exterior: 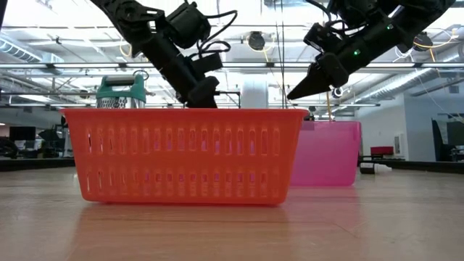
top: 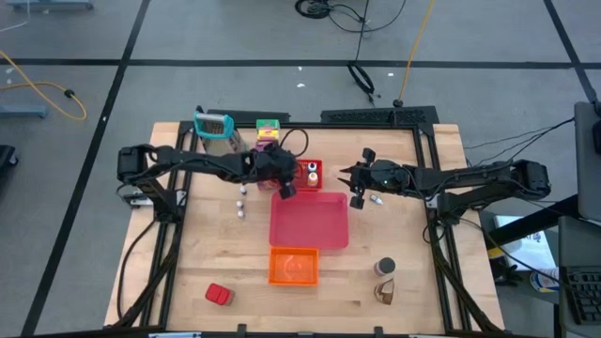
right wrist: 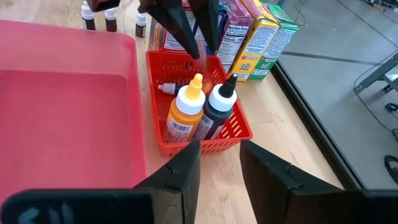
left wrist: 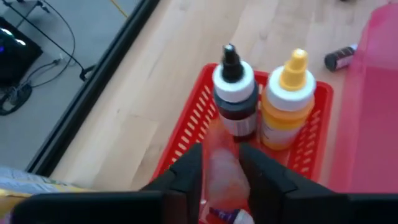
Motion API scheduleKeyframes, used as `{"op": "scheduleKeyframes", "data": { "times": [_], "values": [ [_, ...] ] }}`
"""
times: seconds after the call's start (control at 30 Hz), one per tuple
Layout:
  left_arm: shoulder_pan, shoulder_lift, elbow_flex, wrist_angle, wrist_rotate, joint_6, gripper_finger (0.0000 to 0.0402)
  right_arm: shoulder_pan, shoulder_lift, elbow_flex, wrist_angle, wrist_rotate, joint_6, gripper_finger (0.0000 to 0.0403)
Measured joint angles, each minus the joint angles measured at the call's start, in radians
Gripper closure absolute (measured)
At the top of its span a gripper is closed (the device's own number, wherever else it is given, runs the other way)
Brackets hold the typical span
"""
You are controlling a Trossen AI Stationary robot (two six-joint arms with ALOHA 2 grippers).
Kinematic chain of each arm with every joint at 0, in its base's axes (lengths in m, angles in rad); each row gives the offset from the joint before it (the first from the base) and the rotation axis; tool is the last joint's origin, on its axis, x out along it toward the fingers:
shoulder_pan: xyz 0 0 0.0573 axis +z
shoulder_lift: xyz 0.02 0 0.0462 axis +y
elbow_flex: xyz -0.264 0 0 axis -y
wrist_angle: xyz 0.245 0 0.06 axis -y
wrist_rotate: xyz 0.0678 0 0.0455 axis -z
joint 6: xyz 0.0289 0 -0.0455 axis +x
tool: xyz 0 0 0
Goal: Pick & Place Kitchen Items
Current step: Put the transparent food coloring bottle into the red bin, then put the green food coloring bottle into the red bin
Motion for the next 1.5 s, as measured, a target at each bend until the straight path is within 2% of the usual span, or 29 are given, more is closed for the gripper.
{"op": "scheduleKeyframes", "data": {
  "times": [0.17, 0.33, 0.43, 0.6, 1.07, 1.33, 1.5],
  "values": [
    [-0.002, 0.000, 0.000, 0.000, 0.000, -0.012, 0.0245, 0.000, 0.000, 0.000, -0.002, 0.000, 0.003, 0.0298],
    [-0.001, 0.000, 0.000, 0.000, -0.009, -0.025, 0.0225, 0.000, 0.000, 0.000, -0.036, 0.002, 0.007, 0.0300],
    [-0.001, 0.000, 0.000, -0.001, -0.009, -0.029, 0.0223, 0.000, 0.000, 0.000, -0.084, 0.006, 0.035, 0.0300],
    [-0.001, 0.000, 0.000, -0.002, -0.009, -0.029, 0.0222, 0.000, -0.005, 0.000, -0.202, 0.078, 0.110, 0.0301],
    [-0.002, 0.000, 0.000, -0.001, -0.009, -0.043, 0.0222, 0.002, -0.066, -0.001, -0.647, 0.074, 0.441, 0.0303],
    [-0.002, 0.000, 0.000, -0.001, -0.009, -0.043, 0.0222, 0.002, -0.068, -0.006, -0.721, -0.100, 0.556, 0.0303],
    [-0.002, 0.000, 0.000, -0.001, -0.008, -0.047, 0.0222, 0.005, -0.068, -0.049, -0.719, -0.106, 0.579, 0.0303]
  ]
}}
